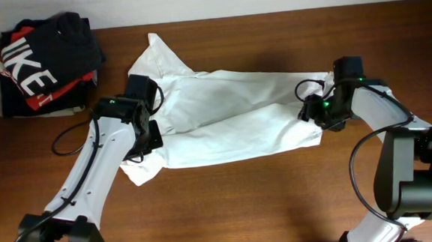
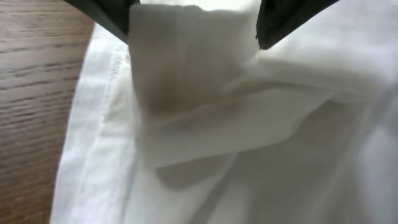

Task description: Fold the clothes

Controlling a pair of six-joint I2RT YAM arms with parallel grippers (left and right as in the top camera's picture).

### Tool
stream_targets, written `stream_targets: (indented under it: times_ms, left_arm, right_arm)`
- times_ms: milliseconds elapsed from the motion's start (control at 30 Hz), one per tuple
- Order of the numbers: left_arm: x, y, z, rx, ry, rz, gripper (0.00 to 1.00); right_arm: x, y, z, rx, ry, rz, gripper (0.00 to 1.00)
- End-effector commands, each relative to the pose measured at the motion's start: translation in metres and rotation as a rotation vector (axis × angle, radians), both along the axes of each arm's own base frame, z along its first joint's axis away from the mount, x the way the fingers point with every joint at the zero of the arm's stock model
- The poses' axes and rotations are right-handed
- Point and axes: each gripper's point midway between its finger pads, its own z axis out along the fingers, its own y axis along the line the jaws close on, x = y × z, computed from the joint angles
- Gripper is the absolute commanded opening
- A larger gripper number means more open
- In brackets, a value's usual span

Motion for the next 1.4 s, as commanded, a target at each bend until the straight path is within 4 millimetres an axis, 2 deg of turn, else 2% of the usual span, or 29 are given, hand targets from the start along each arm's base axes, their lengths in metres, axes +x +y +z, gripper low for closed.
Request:
stream_targets:
  times_ms: [0,167,333,467,533,633,667,700,733,767,800,867,1000,1033,1100,1133,1267,1300,1367]
  left_arm:
    - [0.000,0.003,0.000,0.006,-0.003,0.015,0.01]
    - [0.000,0.003,0.000,0.006,-0.003,0.015,0.00]
    - [0.000,0.003,0.000,0.006,-0.002,0.015,0.00]
    - [-0.001,0.003,0.000,0.008,0.004,0.015,0.00]
    - [-0.001,0.003,0.000,0.008,0.001,0.015,0.00]
    - [-0.001,0.003,0.000,0.008,0.001,0.015,0.01]
    - [0.000,0.003,0.000,0.008,0.000,0.015,0.01]
    - [0.000,0.003,0.000,0.007,-0.001,0.015,0.01]
    - [0.000,0.003,0.000,0.007,-0.001,0.015,0.01]
    - [0.000,0.003,0.000,0.007,-0.001,0.015,0.01]
    - [0.000,0.003,0.000,0.007,-0.001,0.015,0.01]
    - [0.000,0.003,0.000,0.008,0.000,0.015,0.00]
    - [0.000,0.003,0.000,0.008,0.000,0.015,0.00]
    - [0.000,0.003,0.000,0.008,0.000,0.015,0.00]
    - [0.000,0.003,0.000,0.008,0.000,0.015,0.01]
    - [0.000,0.003,0.000,0.008,0.000,0.015,0.00]
    - [0.000,0.003,0.000,0.006,-0.003,0.014,0.01]
    - [0.000,0.003,0.000,0.006,-0.003,0.014,0.01]
    - [0.000,0.003,0.000,0.006,-0.003,0.014,0.01]
  right_arm:
    - [0.004,0.011,-0.001,0.036,0.009,-0.073,0.60]
    - [0.007,0.023,0.000,0.036,-0.004,-0.042,0.59]
    - [0.007,0.023,0.000,0.034,-0.008,-0.039,0.56]
    - [0.007,0.019,-0.002,0.009,-0.003,-0.045,0.56]
    - [0.006,0.018,-0.002,0.004,-0.001,-0.047,0.53]
    - [0.002,0.009,-0.008,-0.049,0.013,-0.059,0.54]
    - [0.002,0.009,-0.008,-0.049,0.012,-0.059,0.46]
    - [0.002,0.009,-0.008,-0.049,0.011,-0.059,0.22]
    - [0.002,0.009,-0.008,-0.049,0.009,-0.060,0.10]
    - [0.003,0.009,-0.008,-0.049,0.006,-0.061,0.04]
    - [0.007,0.011,-0.007,-0.039,-0.008,-0.061,0.04]
    - [0.030,0.020,0.022,0.050,-0.104,-0.048,0.04]
    - [0.094,0.013,0.108,0.054,-0.347,-0.047,0.04]
    - [0.102,0.012,0.114,0.053,-0.385,-0.046,0.04]
    - [0.110,0.013,0.110,0.053,-0.407,-0.045,0.04]
    - [0.117,0.016,0.095,0.040,-0.398,-0.041,0.04]
    - [0.145,0.026,0.061,0.016,-0.442,-0.018,0.04]
    - [0.155,0.028,0.061,0.008,-0.482,-0.015,0.04]
    - [0.175,0.036,0.073,0.012,-0.590,-0.001,0.04]
